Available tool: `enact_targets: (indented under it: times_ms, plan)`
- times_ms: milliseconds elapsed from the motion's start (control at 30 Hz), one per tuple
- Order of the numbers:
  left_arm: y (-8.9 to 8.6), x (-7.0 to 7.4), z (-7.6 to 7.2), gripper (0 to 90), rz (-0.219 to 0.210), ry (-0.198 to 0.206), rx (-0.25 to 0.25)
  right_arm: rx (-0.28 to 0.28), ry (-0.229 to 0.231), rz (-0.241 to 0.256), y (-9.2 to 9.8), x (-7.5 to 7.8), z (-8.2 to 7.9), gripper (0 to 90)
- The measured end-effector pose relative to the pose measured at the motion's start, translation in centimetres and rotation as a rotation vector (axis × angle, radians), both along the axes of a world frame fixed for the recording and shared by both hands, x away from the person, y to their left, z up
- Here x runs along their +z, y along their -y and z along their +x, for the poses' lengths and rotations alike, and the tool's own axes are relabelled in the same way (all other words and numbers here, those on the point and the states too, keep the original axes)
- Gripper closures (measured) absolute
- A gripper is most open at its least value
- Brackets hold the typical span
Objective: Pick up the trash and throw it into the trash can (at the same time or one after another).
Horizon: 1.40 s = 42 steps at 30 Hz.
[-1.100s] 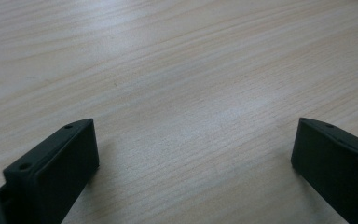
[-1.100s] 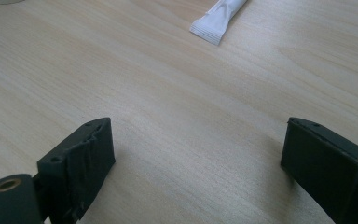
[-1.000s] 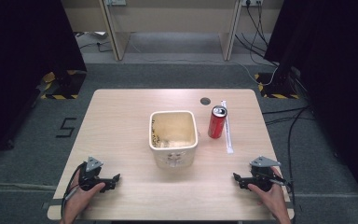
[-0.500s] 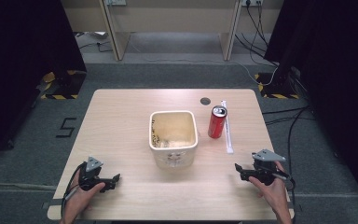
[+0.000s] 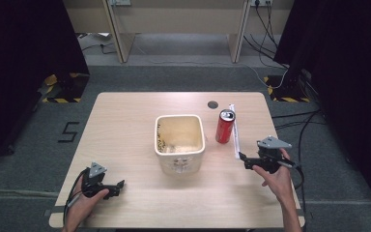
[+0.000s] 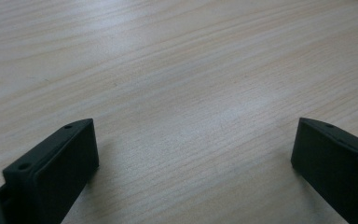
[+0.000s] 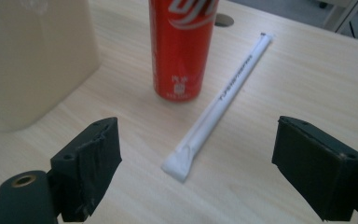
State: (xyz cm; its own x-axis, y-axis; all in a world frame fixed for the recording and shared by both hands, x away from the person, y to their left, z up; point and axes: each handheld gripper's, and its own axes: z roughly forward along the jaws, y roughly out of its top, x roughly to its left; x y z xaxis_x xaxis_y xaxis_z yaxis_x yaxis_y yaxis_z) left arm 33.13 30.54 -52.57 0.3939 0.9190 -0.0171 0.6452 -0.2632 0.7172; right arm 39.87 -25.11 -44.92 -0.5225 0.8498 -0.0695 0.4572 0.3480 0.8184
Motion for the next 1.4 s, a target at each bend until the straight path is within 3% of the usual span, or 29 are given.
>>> enact_targets:
  times_ms: [267, 700, 1033, 1400]
  plan:
    - [0.0, 0.0, 0.0, 0.0, 0.000, 0.000, -0.001, 0.032, 0.024, 0.011, -1.7, 1.4, 2.6, 15.2]
    - [0.0, 0.0, 0.0, 0.0, -0.001, 0.000, 0.000, 0.052, 0.040, 0.023, -3.4, 2.2, 5.6, 15.1]
    - [0.0, 0.0, 0.0, 0.0, 0.002, -0.001, -0.002, 0.073, 0.048, 0.004, -4.0, 1.8, 7.9, 15.1]
    - [0.0, 0.0, 0.0, 0.0, 0.002, -0.001, -0.002, 0.097, 0.055, 0.014, -5.2, 1.1, 9.1, 15.2]
